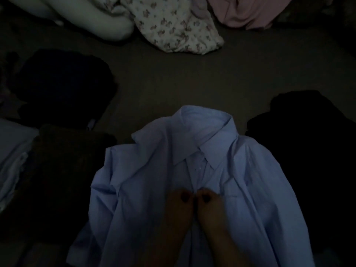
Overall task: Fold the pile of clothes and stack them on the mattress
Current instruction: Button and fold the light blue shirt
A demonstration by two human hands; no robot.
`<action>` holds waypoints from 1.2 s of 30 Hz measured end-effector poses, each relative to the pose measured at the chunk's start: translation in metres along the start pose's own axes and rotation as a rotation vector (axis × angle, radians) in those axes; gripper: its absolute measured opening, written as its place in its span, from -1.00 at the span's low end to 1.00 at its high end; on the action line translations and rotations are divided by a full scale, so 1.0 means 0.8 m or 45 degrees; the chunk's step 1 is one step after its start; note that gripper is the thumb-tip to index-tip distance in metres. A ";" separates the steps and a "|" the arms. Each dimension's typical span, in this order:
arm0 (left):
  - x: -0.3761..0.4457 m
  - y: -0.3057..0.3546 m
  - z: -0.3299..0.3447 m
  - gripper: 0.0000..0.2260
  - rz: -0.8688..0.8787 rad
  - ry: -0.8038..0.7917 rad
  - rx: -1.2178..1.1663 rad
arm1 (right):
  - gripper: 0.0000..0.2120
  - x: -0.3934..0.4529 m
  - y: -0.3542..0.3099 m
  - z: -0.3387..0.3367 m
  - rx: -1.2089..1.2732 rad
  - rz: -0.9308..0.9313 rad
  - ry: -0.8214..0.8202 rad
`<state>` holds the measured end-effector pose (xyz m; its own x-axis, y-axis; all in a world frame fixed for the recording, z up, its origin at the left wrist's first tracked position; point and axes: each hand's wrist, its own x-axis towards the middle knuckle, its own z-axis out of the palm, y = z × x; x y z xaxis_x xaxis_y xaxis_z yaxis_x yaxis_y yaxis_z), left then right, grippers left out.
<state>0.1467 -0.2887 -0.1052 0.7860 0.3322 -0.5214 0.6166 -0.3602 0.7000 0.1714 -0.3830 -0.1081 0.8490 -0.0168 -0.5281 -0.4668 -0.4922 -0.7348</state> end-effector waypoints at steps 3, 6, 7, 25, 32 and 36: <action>-0.007 0.004 0.002 -0.62 0.051 0.015 0.110 | -0.79 -0.006 -0.003 -0.006 -0.027 -0.034 -0.038; -0.012 0.008 0.003 -0.80 0.020 0.045 0.011 | -0.70 -0.008 -0.003 -0.013 -0.065 -0.034 -0.098; -0.014 0.010 0.002 -0.85 0.017 0.046 -0.010 | -0.70 -0.010 -0.002 -0.015 -0.058 -0.024 -0.106; -0.013 0.006 0.015 -0.64 0.179 0.048 0.362 | -0.86 -0.012 0.004 0.002 0.076 0.097 0.203; -0.015 0.012 0.013 -0.76 0.147 0.063 0.321 | -0.92 -0.014 0.003 0.000 0.159 0.115 0.182; -0.010 0.014 0.011 -0.79 0.143 0.053 0.321 | -0.91 -0.015 0.000 -0.005 0.253 0.130 0.155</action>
<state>0.1479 -0.3029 -0.0973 0.8508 0.3118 -0.4230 0.5214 -0.6007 0.6060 0.1617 -0.3861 -0.1001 0.8131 -0.1683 -0.5572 -0.5806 -0.3020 -0.7561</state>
